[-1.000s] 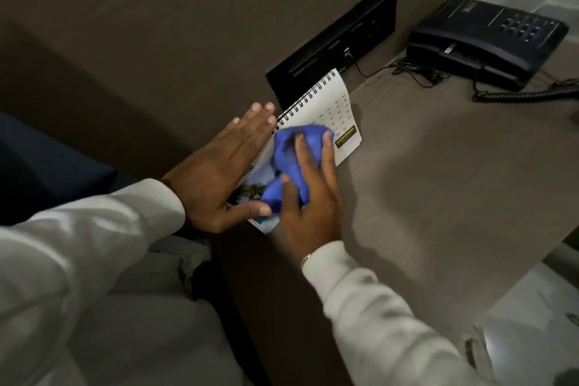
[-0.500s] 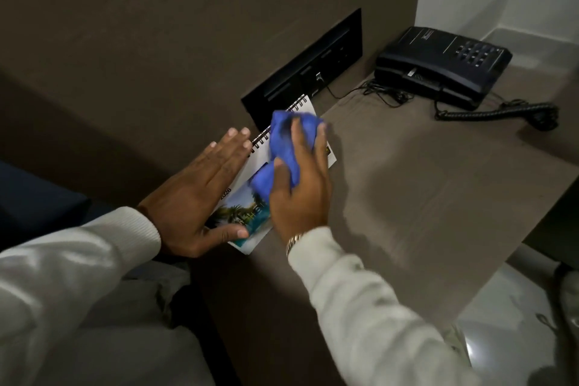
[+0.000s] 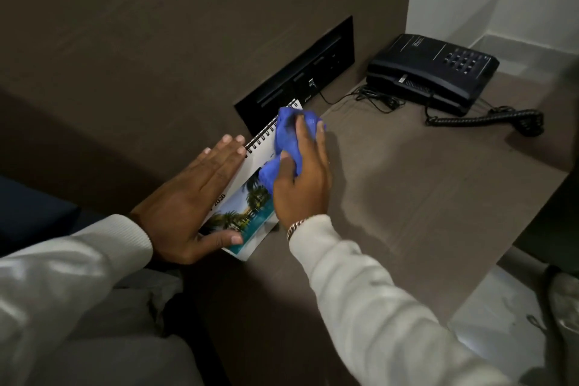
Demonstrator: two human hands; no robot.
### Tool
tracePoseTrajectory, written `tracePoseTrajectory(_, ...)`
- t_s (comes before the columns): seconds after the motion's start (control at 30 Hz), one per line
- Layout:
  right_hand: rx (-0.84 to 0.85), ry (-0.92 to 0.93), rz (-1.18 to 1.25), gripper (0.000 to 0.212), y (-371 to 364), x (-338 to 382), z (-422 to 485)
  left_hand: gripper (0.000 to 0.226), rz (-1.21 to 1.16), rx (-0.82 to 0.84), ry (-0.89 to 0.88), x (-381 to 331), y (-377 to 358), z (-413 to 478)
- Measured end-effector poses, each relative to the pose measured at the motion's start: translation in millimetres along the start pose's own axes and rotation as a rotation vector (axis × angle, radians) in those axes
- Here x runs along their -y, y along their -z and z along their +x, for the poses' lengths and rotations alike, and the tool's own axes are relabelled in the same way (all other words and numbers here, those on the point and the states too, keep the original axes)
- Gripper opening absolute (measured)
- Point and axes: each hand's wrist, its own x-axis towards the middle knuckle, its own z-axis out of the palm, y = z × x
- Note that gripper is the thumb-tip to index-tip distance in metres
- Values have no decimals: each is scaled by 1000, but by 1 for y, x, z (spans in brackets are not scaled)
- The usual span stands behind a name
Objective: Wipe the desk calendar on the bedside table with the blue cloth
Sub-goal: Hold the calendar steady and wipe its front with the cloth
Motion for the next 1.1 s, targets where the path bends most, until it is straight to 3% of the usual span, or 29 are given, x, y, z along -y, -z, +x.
tracePoseTrajectory(0.27,83,-178,-173,56,6,-33,-32,107,-9,-14,4,-2,0,0)
tracePoseTrajectory(0.4,156,-11,-77,58,-2,-17,-60,106,-18,-34,-15,-2,-1,1)
tracePoseTrajectory(0.5,98,108,-3,56,-5,0,-45,108,-25,-23,-1,-2,-2,-2)
tracePoseTrajectory(0.6,2,-24,10,52,2,1,-9,108,-12,-7,14,-3,0,-2)
tracePoseTrajectory(0.7,25,-167,-80,53,10,-19,-1,107,-5,-14,29,-4,1,-1)
tracePoseTrajectory(0.83,54,-179,-131,57,-3,-31,-48,106,-30,-26,25,-1,-5,1)
tracePoseTrajectory(0.97,304,-81,-125,49,-9,-21,-114,105,-65,-12,35,0,-6,0)
tracePoseTrajectory(1.03,482,-173,-63,48,10,-8,-130,106,-45,46,71,-2,1,0)
tracePoseTrajectory(1.1,550,-257,-115,49,41,11,-121,108,3,118,115,-6,12,-1)
